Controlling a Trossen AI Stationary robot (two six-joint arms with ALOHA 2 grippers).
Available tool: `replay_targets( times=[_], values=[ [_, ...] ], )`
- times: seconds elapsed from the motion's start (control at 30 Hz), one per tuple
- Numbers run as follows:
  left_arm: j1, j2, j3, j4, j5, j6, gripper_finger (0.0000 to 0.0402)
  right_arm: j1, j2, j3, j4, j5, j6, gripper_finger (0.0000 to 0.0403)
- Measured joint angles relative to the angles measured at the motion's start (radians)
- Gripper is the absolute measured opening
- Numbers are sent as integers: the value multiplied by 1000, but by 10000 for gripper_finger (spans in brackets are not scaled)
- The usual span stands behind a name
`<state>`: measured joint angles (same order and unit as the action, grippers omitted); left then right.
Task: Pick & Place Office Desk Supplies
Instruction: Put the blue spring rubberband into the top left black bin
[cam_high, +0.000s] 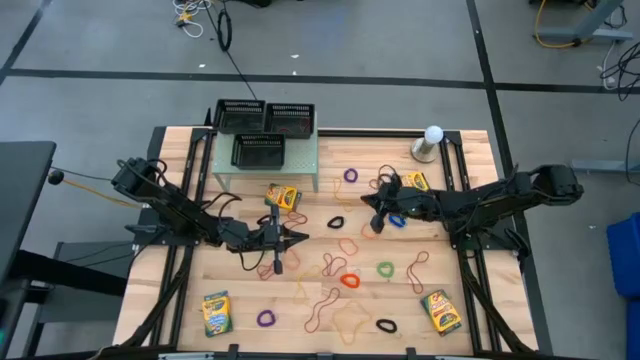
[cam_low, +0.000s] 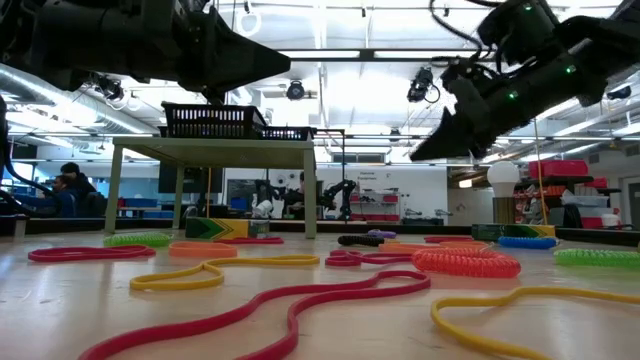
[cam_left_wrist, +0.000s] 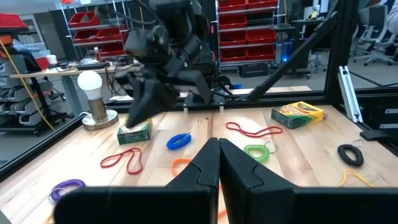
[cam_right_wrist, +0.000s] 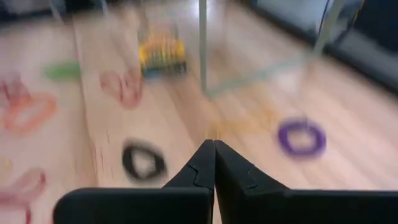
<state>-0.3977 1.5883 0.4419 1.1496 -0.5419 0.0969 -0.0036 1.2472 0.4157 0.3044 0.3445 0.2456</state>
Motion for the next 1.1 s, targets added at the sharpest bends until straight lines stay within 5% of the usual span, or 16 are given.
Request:
replay_targets(
  times=[0.23,0.57,1.1],
  values=[
    [0,0,0,-5,0,0,7,87,1,178,-554,67,252,8],
    [0,0,0,-4,0,0,7,210,1,226,-892,62,617,50],
    [0,0,0,-4,0,-1,7,220,3,164,-876,14,711,192]
  ],
)
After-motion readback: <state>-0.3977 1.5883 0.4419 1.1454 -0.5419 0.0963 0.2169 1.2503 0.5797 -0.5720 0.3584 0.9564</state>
